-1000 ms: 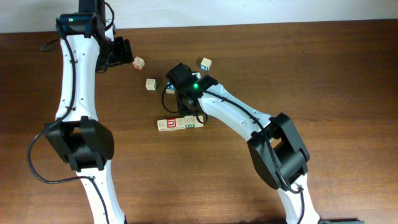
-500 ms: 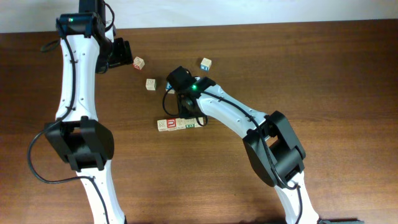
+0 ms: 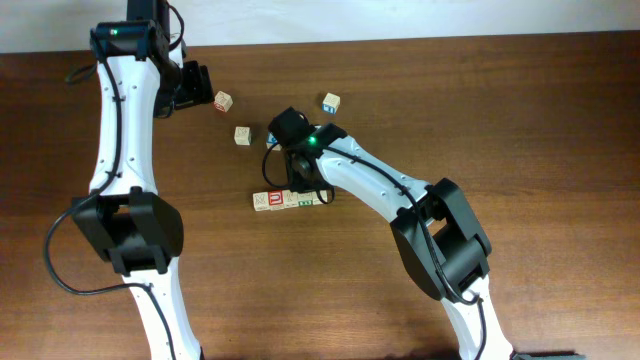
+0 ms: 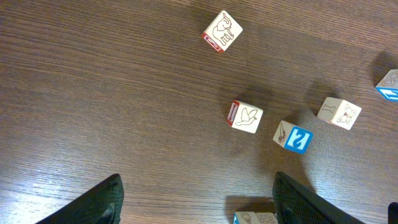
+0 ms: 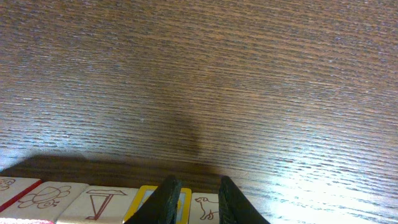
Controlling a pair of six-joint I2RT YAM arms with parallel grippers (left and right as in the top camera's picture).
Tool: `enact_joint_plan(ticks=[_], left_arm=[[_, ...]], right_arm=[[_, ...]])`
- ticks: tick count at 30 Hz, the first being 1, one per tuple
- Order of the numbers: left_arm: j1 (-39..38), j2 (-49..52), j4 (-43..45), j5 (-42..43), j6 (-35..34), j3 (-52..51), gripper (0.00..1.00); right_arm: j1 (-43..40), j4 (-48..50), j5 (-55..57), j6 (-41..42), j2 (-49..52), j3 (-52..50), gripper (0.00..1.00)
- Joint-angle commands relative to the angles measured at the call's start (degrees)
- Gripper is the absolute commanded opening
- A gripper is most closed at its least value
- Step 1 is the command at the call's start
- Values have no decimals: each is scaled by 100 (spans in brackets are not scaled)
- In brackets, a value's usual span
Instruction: Rotate 5 blocks
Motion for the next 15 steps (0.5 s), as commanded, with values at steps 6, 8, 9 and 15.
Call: enact_joint_plan(ticks=[6, 8, 9, 15], left_arm=[[17, 44, -13, 42, 72, 101, 74], [17, 44, -15, 42, 70, 101, 74], [17, 44, -15, 42, 70, 101, 74], [17, 44, -33, 39, 72, 101, 67]], right_arm=[[33, -22, -37, 72, 37, 55, 23], [33, -26, -39, 72, 37, 55, 23], [33, -28, -39, 72, 37, 55, 23], [31, 7, -35, 70, 35, 63, 25]])
